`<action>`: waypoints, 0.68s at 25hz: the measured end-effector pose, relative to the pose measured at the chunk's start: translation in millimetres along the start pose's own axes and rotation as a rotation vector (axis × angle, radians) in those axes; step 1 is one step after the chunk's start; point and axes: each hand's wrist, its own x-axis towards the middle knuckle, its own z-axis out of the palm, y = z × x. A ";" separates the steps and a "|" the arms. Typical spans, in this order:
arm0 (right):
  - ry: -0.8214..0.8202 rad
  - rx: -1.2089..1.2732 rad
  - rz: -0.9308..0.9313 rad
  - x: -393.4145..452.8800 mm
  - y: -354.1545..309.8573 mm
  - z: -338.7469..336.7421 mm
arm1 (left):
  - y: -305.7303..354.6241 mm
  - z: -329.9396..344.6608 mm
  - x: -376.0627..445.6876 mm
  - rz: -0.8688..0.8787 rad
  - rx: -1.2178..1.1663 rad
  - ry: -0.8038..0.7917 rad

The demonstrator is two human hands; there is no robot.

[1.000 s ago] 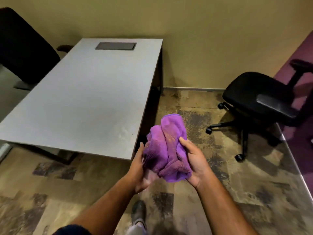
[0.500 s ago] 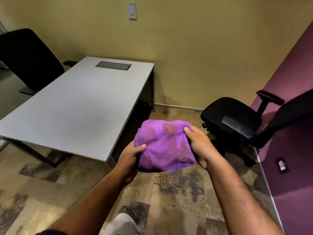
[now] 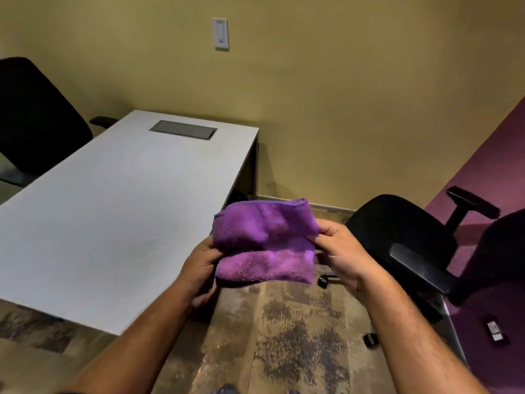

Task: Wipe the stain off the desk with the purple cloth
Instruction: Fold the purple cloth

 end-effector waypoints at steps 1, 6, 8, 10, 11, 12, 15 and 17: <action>0.001 -0.040 -0.002 20.3 -8.9 -1.2 | 9.5 -2.6 17.6 -0.065 -0.075 0.048; 0.023 -0.057 -0.005 115.2 -31.0 -10.4 | 45.1 0.2 106.7 -0.132 -0.238 0.110; 0.026 -0.015 0.014 151.9 -31.2 -24.5 | 52.6 10.8 136.4 -0.121 -0.160 0.122; 0.018 0.068 0.017 191.9 -30.1 -41.2 | 53.4 16.6 170.4 -0.027 -0.040 0.119; -0.002 0.111 0.014 215.1 -29.7 -50.4 | 54.1 19.5 189.5 0.017 0.017 0.120; -0.026 0.150 0.025 240.5 -28.8 -60.3 | 55.6 22.6 209.7 0.057 0.053 0.119; -0.181 0.090 0.142 315.4 -25.8 -85.6 | 65.7 37.9 262.8 0.177 0.087 0.134; -0.304 -0.064 0.182 354.5 -32.5 -92.4 | 78.4 51.2 288.2 0.207 0.117 0.154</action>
